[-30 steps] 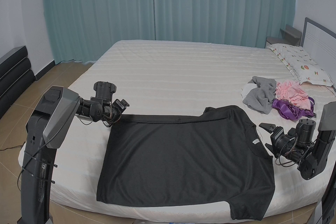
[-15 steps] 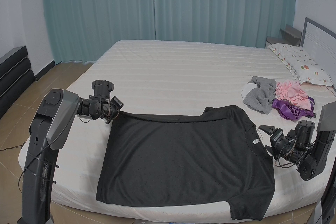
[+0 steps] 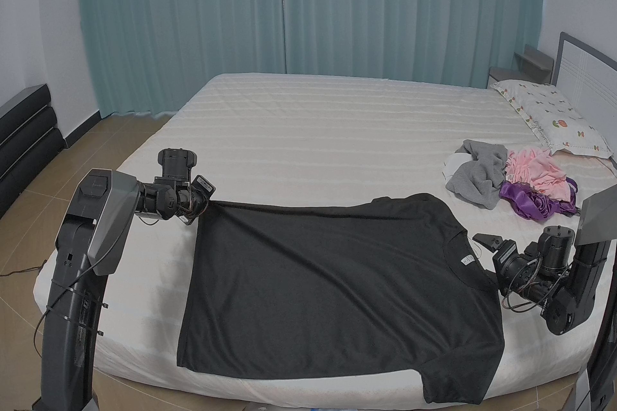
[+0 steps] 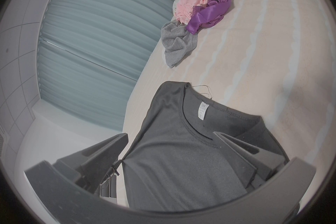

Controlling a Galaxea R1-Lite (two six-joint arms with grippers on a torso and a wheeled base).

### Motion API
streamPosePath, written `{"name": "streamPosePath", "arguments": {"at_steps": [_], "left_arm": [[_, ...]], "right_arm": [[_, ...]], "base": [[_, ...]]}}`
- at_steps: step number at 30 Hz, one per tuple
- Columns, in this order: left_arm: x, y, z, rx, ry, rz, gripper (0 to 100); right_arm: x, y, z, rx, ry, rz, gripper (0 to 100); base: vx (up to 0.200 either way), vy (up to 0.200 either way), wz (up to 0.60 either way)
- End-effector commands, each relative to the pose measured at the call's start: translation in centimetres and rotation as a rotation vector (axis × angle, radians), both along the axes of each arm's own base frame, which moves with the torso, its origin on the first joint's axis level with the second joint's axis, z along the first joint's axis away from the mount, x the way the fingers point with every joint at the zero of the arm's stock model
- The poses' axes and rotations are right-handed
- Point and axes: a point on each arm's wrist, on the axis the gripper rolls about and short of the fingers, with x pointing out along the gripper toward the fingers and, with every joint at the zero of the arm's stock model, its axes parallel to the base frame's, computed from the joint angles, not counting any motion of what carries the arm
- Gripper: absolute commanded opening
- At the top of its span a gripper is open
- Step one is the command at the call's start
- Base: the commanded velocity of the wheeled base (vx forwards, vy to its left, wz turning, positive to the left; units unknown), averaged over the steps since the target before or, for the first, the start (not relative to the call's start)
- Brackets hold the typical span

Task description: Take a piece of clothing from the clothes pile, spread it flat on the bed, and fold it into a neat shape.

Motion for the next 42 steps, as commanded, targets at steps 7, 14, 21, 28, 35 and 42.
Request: {"name": "streamPosePath", "arguments": {"at_steps": [7, 14, 21, 28, 35, 42], "left_arm": [[0.0, -0.2, -0.1, -0.008, 0.002, 0.001, 0], [-0.2, -0.6, 0.1, -0.023, 0.012, 0.003, 0], [-0.2, -0.5, 0.2, -0.024, 0.013, 0.005, 0], [-0.5, -0.3, 0.2, -0.021, 0.024, 0.009, 0], [-0.7, -0.5, 0.1, -0.020, 0.032, 0.004, 0], [-0.7, -0.5, -0.1, -0.017, 0.039, 0.004, 0]], "right_arm": [[1.7, 1.4, 0.2, -0.005, -0.046, 0.044, 100], [6.3, 2.9, -0.9, -0.032, -0.028, 0.082, 100], [13.2, 2.8, -1.1, -0.147, -0.041, 0.064, 100], [18.4, 2.1, -2.8, -0.262, 0.022, 0.032, 100], [21.0, 0.1, -4.8, -0.385, 0.010, 0.044, 100], [22.6, -0.9, -5.9, -0.446, -0.033, 0.055, 100]], "base": [[0.000, 0.000, 0.00], [0.000, 0.000, 0.00], [0.000, 0.000, 0.00], [0.000, 0.000, 0.00], [0.000, 0.000, 0.00], [0.000, 0.000, 0.00]]}}
